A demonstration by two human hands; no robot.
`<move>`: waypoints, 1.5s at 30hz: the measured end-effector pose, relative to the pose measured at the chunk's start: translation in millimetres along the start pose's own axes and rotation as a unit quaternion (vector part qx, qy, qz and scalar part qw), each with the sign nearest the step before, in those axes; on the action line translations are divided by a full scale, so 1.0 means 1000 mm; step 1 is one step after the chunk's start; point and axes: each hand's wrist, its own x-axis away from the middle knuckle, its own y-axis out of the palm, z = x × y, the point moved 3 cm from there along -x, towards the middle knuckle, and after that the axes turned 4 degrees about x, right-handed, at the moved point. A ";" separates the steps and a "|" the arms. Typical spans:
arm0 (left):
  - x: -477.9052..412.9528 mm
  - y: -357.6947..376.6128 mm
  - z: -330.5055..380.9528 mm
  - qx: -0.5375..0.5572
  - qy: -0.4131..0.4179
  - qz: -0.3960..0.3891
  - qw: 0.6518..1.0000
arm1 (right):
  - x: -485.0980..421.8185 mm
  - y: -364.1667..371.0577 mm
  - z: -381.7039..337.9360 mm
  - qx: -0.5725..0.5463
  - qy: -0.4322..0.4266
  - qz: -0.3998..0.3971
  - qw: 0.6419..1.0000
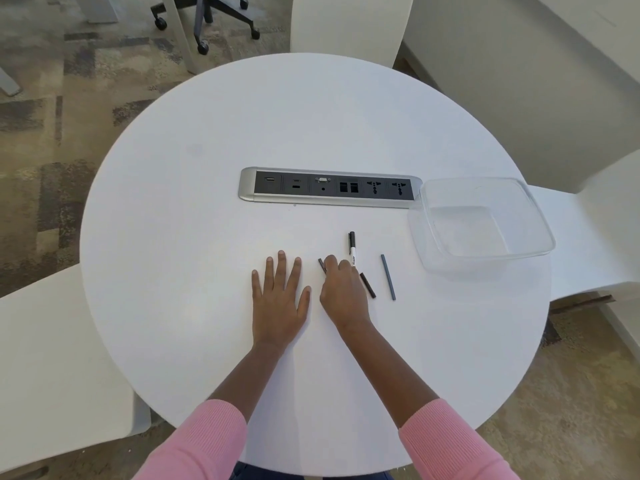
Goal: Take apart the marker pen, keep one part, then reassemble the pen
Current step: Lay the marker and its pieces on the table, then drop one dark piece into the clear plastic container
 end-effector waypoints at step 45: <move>-0.032 0.009 0.046 0.036 -0.060 0.031 0.997 | -0.133 -0.116 0.231 0.339 -0.119 -0.049 0.932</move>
